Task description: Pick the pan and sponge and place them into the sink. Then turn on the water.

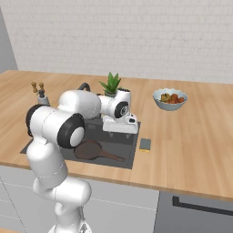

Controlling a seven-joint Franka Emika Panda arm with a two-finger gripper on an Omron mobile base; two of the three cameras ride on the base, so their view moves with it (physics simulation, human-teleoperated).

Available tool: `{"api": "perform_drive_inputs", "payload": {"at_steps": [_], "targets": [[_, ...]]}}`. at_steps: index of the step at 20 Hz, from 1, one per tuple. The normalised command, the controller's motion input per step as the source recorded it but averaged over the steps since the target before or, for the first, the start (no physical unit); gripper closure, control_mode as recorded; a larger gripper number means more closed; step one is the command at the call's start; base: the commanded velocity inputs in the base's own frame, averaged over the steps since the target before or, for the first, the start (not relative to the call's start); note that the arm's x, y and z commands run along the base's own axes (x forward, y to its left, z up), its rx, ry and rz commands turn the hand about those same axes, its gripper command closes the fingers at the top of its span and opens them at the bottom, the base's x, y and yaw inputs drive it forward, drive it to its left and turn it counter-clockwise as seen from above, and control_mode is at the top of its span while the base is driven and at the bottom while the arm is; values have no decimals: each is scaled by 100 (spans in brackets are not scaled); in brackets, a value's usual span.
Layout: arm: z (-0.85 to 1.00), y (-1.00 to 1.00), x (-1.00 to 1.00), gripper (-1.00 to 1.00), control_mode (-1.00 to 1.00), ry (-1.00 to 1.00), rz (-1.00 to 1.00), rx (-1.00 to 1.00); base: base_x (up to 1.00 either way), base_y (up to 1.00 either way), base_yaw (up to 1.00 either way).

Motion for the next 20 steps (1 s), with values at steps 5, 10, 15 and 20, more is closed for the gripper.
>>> {"api": "perform_drive_inputs", "payload": {"at_steps": [5,10,15,20], "targets": [[0,-1,0,-100,-100,0,0,0,0,0,0],[0,-28,0,-100,-100,-6,0,-3,0,0,0],[0,-48,0,-100,-100,-1,-1,-1,0,0,0],[-2,-57,0,-100,-100,-2,-2,-4,0,0,0]]}}
